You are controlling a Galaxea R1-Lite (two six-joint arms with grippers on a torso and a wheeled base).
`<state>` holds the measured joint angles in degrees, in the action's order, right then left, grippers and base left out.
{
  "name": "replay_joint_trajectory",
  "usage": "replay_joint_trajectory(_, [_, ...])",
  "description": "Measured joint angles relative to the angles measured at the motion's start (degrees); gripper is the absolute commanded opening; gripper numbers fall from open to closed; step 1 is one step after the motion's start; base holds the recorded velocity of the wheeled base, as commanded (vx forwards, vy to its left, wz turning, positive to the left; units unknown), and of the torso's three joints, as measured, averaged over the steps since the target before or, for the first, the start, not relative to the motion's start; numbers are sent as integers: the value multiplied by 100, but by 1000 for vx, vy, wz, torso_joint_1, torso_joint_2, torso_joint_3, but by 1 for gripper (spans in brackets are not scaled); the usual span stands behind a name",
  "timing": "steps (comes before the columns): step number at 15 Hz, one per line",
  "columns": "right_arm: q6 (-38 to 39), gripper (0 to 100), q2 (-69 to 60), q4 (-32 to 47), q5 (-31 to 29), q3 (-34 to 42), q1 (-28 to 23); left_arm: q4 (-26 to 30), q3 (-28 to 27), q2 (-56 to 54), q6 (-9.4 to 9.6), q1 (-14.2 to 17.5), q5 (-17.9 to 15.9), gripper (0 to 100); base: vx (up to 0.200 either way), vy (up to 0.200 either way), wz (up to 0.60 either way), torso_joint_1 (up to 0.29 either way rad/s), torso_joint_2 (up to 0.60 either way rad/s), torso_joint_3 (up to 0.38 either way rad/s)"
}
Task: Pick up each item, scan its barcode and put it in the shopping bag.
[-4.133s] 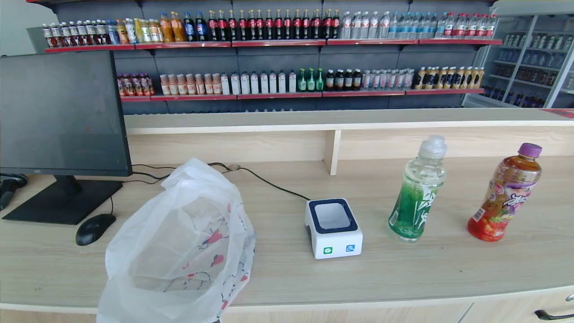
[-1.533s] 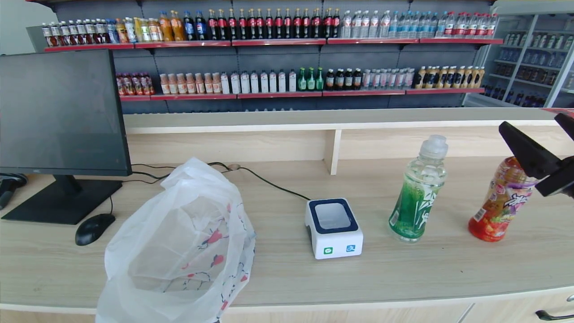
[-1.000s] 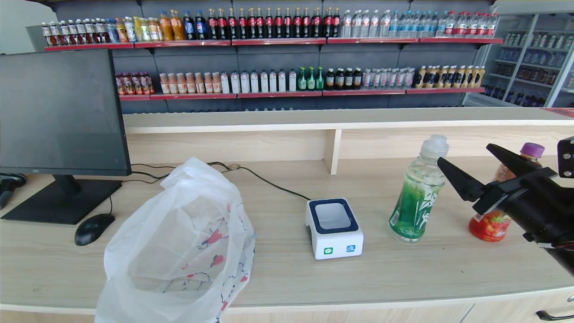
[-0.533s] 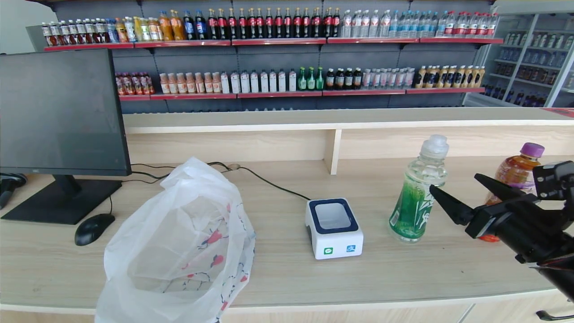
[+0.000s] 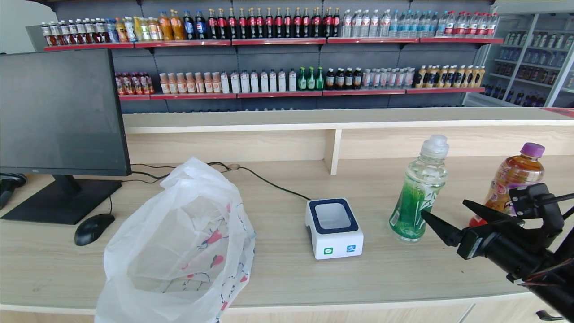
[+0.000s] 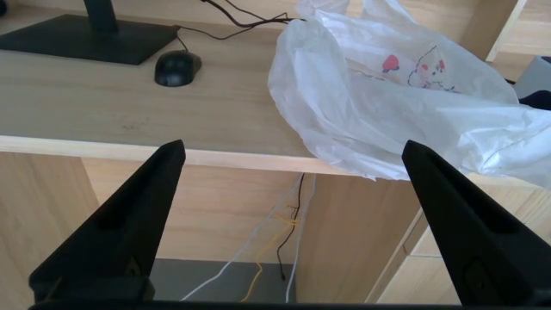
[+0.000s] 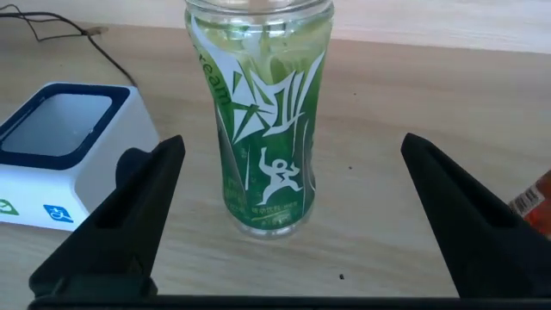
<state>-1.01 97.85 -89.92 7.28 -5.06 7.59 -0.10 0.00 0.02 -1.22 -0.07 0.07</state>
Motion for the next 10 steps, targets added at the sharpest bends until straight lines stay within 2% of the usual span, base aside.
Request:
replay_joint_trajectory(7, [210,100,212,-2,-11,112,161,2,0,0,2,0,0,100,0,0,0,0,0,0])
replay_joint_trajectory(8, [205,100,232,-2,-79,110,293,2,0,0,0,0,0,100,0,0,0,0,0,0])
replay_joint_trajectory(10, [249,100,250,0,-662,132,505,2,0,0,0,0,0,100,0,0,0,0,0,0])
